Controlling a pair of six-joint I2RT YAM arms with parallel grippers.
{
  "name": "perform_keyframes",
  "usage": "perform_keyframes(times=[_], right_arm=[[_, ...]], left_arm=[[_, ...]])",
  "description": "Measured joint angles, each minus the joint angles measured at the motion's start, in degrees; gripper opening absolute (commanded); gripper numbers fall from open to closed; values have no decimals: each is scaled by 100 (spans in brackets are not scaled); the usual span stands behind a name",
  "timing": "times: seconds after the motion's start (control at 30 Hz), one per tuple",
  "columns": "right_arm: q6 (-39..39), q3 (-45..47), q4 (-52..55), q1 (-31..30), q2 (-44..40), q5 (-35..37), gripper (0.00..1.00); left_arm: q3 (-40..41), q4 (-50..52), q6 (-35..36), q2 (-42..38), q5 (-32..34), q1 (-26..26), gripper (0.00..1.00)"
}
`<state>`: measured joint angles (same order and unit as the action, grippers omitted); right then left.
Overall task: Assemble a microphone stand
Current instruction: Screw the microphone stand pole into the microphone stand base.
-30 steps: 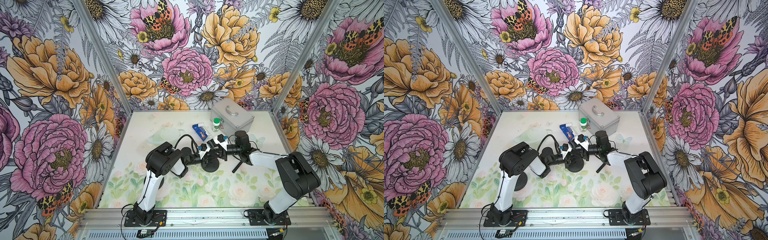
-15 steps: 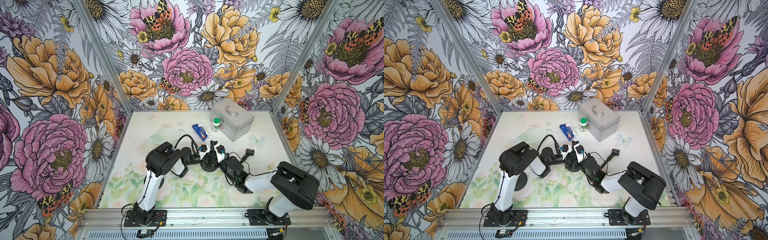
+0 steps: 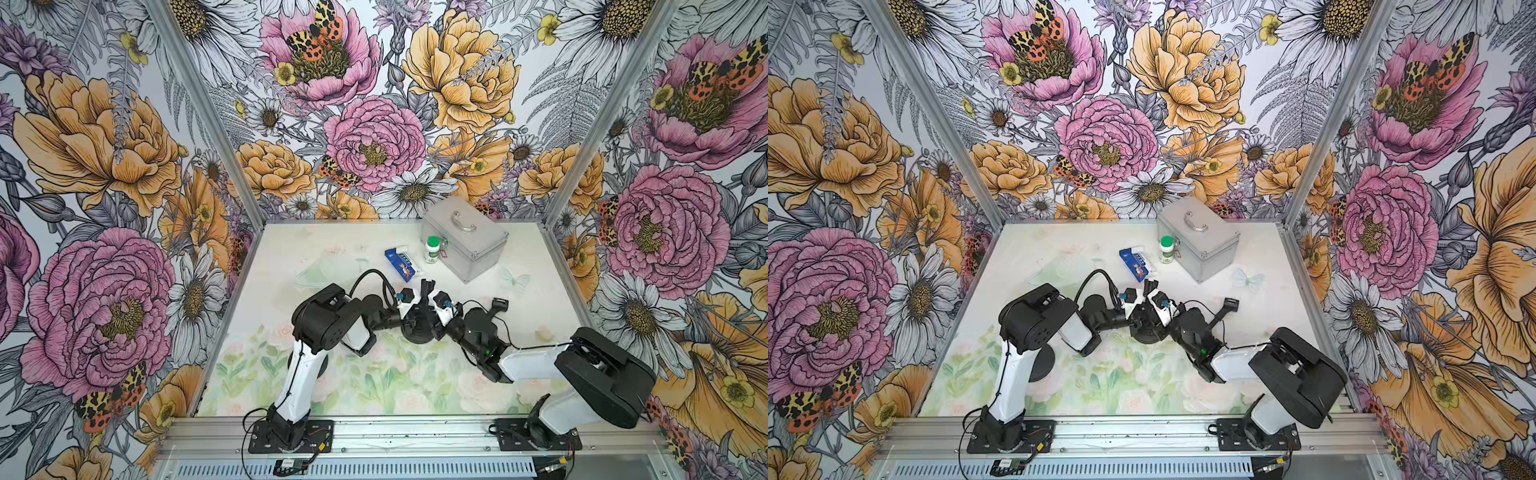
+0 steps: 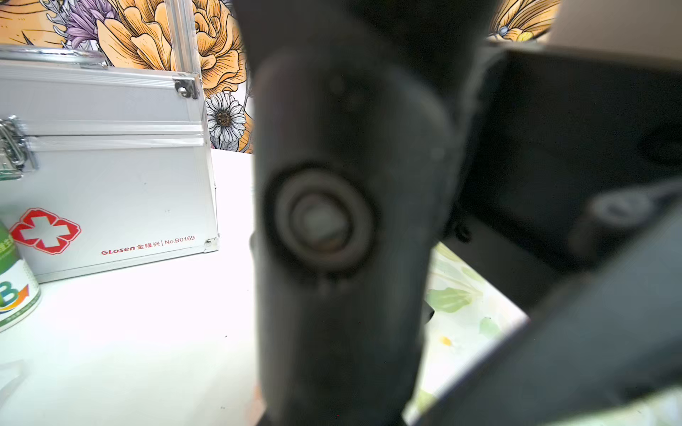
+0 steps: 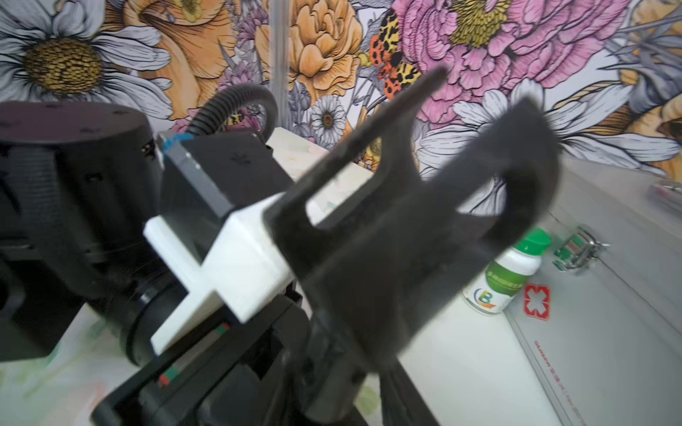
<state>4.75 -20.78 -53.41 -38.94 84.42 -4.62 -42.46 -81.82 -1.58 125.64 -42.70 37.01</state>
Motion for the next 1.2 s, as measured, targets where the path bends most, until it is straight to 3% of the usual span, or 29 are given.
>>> perform_keyframes(times=[0.17, 0.33, 0.43, 0.57, 0.63, 0.7, 0.77, 0.97, 1.1, 1.2], right_arm=[[376, -306, 981, 1069, -334, -2302, 42], [551, -1228, 1895, 1600, 28, -3906, 38], [551, -1613, 2138, 1615, 385, -4395, 28], [317, -1843, 2297, 1637, 632, -4708, 0], [223, -1825, 2223, 1613, 638, -4610, 0], [17, -1624, 1849, 1495, 599, -4197, 0], [-341, -1193, 1239, 1123, 411, -3082, 0], [-1482, -605, 203, -850, 339, 1947, 0], [-1626, -990, 232, -1331, 730, 3254, 0], [-1541, -1099, 282, -1355, 798, 3340, 26]], left_arm=[[-35, 28, -107, 2, -22, -2, 14], [-52, 42, -216, 2, -28, -17, 14], [-68, 57, -216, 2, -42, -17, 14], [-74, 50, -199, 24, -46, -46, 14], [-74, 52, -223, 24, -35, -52, 14], [-74, 57, -245, 24, -28, -81, 14], [-74, 37, -140, 37, -22, -107, 14], [-74, 9, 48, 48, -35, -140, 14], [-72, 9, -79, 48, 28, -186, 14], [-72, -15, -160, 50, 72, -208, 14]])
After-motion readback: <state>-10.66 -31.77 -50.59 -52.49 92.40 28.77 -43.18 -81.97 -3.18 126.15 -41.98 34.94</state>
